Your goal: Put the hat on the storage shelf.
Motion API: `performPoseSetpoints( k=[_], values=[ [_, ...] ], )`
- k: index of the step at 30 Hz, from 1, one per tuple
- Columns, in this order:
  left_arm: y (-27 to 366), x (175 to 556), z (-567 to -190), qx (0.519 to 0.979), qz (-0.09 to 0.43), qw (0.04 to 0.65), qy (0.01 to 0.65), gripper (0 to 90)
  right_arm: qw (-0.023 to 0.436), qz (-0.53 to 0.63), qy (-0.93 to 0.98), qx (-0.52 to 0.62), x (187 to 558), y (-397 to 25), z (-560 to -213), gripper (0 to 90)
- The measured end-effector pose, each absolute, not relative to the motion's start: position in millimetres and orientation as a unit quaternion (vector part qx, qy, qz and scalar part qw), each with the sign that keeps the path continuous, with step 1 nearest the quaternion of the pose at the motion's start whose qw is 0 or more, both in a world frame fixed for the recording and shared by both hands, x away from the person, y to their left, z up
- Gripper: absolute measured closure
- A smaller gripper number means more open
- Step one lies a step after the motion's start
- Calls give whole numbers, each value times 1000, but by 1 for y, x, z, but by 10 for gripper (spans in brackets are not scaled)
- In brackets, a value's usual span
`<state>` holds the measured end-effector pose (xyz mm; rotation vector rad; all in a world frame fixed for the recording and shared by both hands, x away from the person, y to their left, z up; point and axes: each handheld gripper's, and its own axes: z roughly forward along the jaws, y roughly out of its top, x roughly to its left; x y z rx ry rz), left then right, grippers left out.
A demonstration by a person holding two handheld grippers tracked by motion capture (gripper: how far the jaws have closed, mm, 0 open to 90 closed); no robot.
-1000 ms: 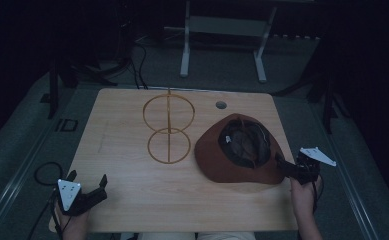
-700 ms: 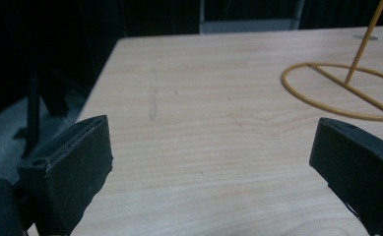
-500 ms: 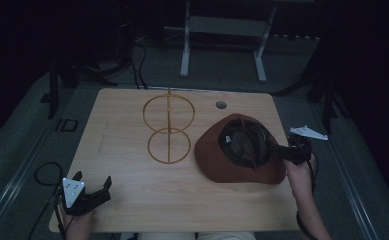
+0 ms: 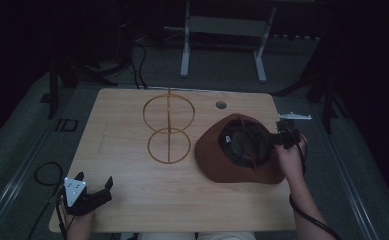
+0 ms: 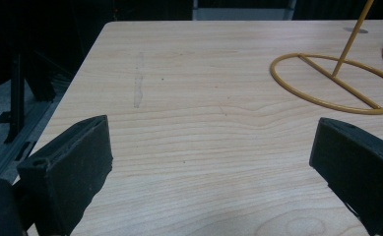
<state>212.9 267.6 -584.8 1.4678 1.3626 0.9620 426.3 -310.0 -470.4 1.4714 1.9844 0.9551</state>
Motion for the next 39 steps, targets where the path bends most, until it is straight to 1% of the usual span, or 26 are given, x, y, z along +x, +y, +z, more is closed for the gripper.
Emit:
performPoseSetpoints(
  k=[5, 7, 10, 13, 15, 16, 18, 19, 22, 24, 25, 27, 29, 32, 36, 39],
  values=[
    [268, 214, -586, 592, 392, 444, 547, 31, 231, 335, 725, 555, 447, -310, -476, 128],
    [268, 214, -586, 593, 393, 441, 547, 31, 241, 330, 726, 554, 454, -309, -477, 122],
    [268, 214, -586, 594, 392, 442, 546, 31, 237, 319, 727, 560, 464, -308, -479, 123],
    [267, 214, -586, 596, 391, 443, 544, 31, 234, 302, 733, 563, 472, -305, -483, 159],
    [267, 214, -586, 597, 388, 443, 545, 31, 232, 295, 735, 565, 476, -304, -486, 201],
    [267, 214, -586, 598, 387, 442, 545, 31, 228, 290, 737, 566, 478, -304, -487, 251],
    [267, 215, -586, 600, 384, 442, 545, 31, 222, 274, 746, 565, 481, -303, -492, 293],
    [267, 215, -586, 600, 383, 442, 545, 31, 219, 258, 754, 563, 484, -301, -498, 332],
    [267, 214, -585, 601, 383, 443, 544, 31, 217, 242, 759, 564, 485, -299, -505, 341],
    [266, 214, -586, 601, 382, 442, 545, 31, 217, 218, 768, 561, 485, -298, -516, 400],
    [266, 214, -586, 602, 382, 441, 545, 31, 217, 218, 768, 561, 485, -298, -516, 400],
    [266, 215, -586, 604, 381, 440, 544, 31, 221, 200, 775, 557, 485, -297, -523, 495],
    [266, 215, -586, 605, 380, 440, 544, 31, 215, 196, 775, 561, 485, -296, -530, 531],
    [267, 215, -586, 603, 379, 441, 546, 31, 223, 193, 767, 570, 484, -294, -535, 602],
    [267, 215, -587, 603, 380, 438, 548, 31, 243, 177, 772, 560, 484, -291, -539, 669],
    [267, 215, -587, 603, 379, 439, 548, 31, 258, 170, 769, 559, 483, -289, -539, 788]
  ],
)
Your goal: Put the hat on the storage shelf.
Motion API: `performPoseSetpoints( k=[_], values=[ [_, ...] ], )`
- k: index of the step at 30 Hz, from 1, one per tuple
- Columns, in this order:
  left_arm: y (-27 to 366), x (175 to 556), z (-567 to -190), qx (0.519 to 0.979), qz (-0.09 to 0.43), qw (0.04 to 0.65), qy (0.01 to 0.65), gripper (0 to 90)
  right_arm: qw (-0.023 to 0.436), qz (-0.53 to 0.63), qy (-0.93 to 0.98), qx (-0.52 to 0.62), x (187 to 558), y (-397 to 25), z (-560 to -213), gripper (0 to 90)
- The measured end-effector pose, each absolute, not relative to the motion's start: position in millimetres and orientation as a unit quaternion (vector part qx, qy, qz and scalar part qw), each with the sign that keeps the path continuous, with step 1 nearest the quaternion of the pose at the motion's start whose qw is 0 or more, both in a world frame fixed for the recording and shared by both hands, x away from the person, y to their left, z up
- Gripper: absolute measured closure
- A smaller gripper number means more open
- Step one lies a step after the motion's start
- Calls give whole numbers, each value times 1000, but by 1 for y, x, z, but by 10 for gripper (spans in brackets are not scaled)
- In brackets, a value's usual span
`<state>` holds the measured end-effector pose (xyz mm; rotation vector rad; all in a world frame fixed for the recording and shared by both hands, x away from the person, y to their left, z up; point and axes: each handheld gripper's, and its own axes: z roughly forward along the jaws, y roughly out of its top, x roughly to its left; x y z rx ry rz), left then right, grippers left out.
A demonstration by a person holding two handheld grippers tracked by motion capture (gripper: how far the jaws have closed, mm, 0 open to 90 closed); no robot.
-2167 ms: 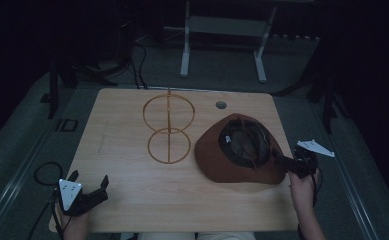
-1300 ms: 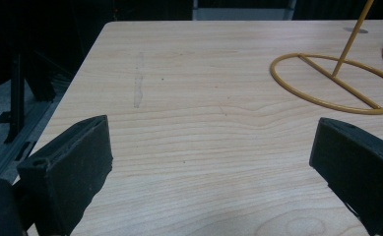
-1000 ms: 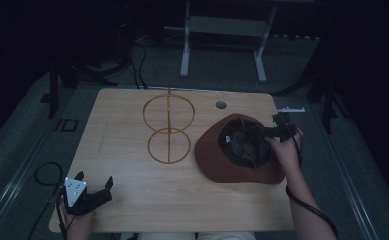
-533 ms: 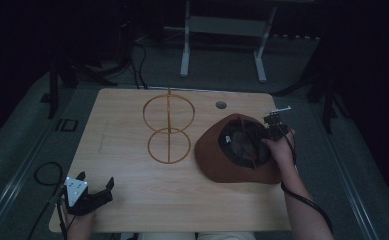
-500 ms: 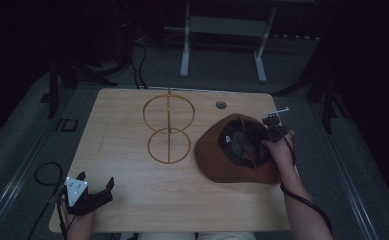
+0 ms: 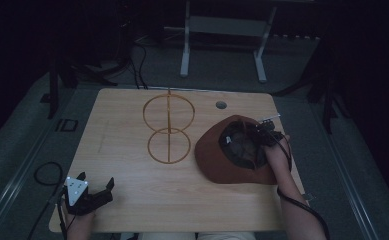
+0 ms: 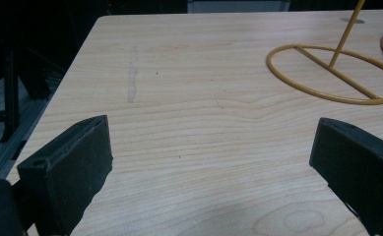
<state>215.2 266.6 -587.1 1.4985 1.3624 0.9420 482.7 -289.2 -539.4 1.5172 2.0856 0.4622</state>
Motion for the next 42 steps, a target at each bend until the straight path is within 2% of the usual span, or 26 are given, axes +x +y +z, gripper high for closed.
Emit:
performPoseSetpoints(
  k=[2, 9, 24, 31, 42],
  values=[
    [266, 215, -587, 603, 379, 438, 548, 31, 266, 178, 758, 569, 480, -290, -535, 842],
    [263, 216, -586, 617, 384, 412, 550, 31, 256, 230, 739, 578, 470, -301, -516, 851],
    [250, 214, -579, 646, 341, 413, 544, 31, 225, 357, 698, 578, 432, -307, -470, 850],
    [225, 213, -574, 669, 312, 426, 522, 31, 232, 378, 694, 567, 412, -305, -455, 850],
    [180, 227, -572, 730, 278, 429, 454, 44, 236, 419, 678, 555, 381, -310, -442, 849]
  ],
)
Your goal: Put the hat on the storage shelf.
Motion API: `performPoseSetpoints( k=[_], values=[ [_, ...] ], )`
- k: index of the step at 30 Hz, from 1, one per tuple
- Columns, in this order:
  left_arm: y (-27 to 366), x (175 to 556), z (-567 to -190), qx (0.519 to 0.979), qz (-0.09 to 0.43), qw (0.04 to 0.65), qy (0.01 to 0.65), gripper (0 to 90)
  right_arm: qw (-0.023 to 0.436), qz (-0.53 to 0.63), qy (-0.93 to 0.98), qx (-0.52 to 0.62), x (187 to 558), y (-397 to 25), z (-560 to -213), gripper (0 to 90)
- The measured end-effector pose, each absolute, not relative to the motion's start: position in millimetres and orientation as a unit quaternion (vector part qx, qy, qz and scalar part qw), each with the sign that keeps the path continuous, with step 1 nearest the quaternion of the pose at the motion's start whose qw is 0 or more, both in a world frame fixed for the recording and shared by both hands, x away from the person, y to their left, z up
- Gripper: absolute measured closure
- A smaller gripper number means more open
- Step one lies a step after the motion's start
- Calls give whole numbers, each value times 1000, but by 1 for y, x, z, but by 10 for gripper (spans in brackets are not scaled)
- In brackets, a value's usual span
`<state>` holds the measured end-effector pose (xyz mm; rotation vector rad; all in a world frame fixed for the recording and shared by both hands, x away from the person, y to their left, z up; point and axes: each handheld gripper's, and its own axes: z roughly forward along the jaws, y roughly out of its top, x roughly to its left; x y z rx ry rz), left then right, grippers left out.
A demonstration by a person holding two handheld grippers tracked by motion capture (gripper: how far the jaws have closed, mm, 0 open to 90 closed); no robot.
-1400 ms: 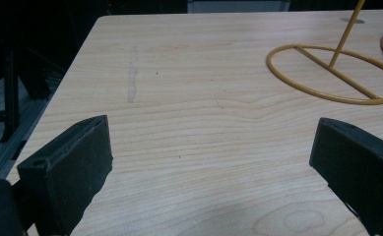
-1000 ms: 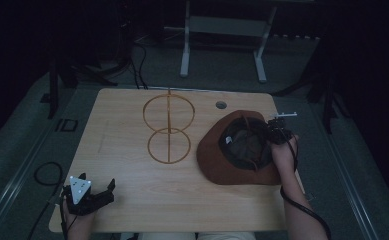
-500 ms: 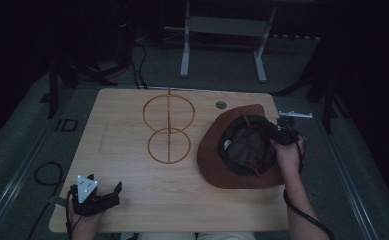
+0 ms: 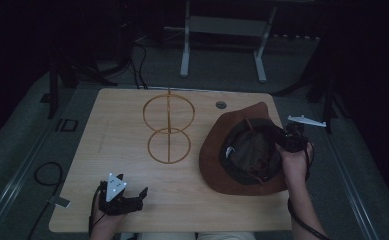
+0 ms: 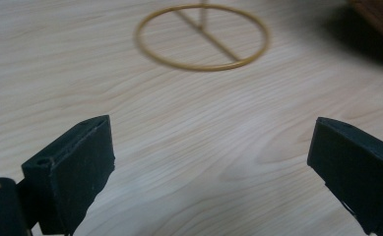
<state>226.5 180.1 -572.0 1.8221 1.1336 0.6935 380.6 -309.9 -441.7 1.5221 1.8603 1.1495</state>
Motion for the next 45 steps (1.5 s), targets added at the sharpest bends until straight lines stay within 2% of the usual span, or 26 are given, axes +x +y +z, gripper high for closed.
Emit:
performPoseSetpoints(
  k=[11, 17, 32, 37, 45],
  values=[
    [137, 250, -556, 761, 240, 453, 399, 50, 225, 445, 671, 548, 365, -308, -437, 849],
    [107, 267, -529, 777, 233, 462, 359, 49, 232, 450, 673, 539, 360, -300, -433, 849],
    [34, 298, -470, 783, 250, 498, 276, 63, 228, 455, 679, 529, 358, -293, -431, 849],
    [14, 308, -455, 778, 252, 511, 265, 66, 230, 453, 683, 525, 357, -290, -430, 849],
    [-7, 325, -450, 786, 255, 493, 272, 66, 230, 462, 683, 517, 354, -286, -423, 848]
  ],
)
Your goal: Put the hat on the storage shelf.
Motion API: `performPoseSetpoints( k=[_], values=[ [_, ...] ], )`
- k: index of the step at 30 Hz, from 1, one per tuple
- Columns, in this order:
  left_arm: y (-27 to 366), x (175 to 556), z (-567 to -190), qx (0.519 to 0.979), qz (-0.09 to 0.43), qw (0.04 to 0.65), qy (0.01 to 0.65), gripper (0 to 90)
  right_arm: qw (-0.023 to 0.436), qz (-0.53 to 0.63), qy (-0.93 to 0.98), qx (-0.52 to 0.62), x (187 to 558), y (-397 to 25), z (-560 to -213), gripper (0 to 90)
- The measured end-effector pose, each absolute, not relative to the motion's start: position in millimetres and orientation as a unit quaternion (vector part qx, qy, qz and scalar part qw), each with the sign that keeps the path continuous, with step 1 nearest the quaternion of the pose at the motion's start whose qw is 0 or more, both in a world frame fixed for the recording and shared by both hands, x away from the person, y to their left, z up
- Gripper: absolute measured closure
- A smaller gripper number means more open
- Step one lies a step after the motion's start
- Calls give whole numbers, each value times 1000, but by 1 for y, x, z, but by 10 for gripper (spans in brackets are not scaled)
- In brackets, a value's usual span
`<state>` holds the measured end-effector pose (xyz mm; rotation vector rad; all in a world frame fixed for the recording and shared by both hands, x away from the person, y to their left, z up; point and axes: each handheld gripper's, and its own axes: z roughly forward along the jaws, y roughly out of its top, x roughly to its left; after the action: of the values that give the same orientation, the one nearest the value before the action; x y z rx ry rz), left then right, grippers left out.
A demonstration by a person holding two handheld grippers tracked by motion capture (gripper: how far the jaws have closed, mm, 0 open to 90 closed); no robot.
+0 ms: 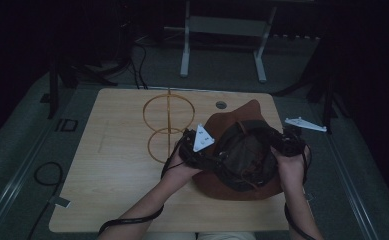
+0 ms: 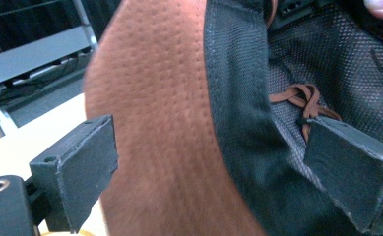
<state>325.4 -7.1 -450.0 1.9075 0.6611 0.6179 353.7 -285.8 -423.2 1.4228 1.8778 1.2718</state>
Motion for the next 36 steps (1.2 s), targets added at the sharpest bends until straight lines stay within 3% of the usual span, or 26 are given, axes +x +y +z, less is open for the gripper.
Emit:
performPoseSetpoints(
  k=[4, 13, 18, 19, 25, 31, 33, 36],
  values=[
    [-18, 334, -452, 786, 258, 485, 285, 78, 227, 466, 685, 511, 351, -281, -420, 849],
    [-33, 346, -454, 783, 287, 444, 329, 217, 224, 473, 690, 499, 343, -277, -417, 849],
    [-42, 350, -455, 774, 303, 428, 354, 416, 221, 478, 694, 490, 338, -273, -416, 849],
    [-42, 350, -455, 773, 304, 429, 355, 506, 220, 480, 694, 489, 337, -272, -416, 849],
    [-47, 346, -454, 762, 324, 429, 359, 841, 218, 475, 702, 484, 335, -270, -418, 848],
    [-43, 342, -449, 758, 336, 437, 349, 862, 225, 479, 700, 479, 330, -272, -417, 837],
    [-41, 340, -446, 755, 339, 445, 344, 864, 224, 481, 702, 475, 328, -273, -416, 806],
    [-36, 339, -442, 753, 338, 454, 337, 864, 223, 489, 701, 468, 323, -276, -415, 690]
  ],
)
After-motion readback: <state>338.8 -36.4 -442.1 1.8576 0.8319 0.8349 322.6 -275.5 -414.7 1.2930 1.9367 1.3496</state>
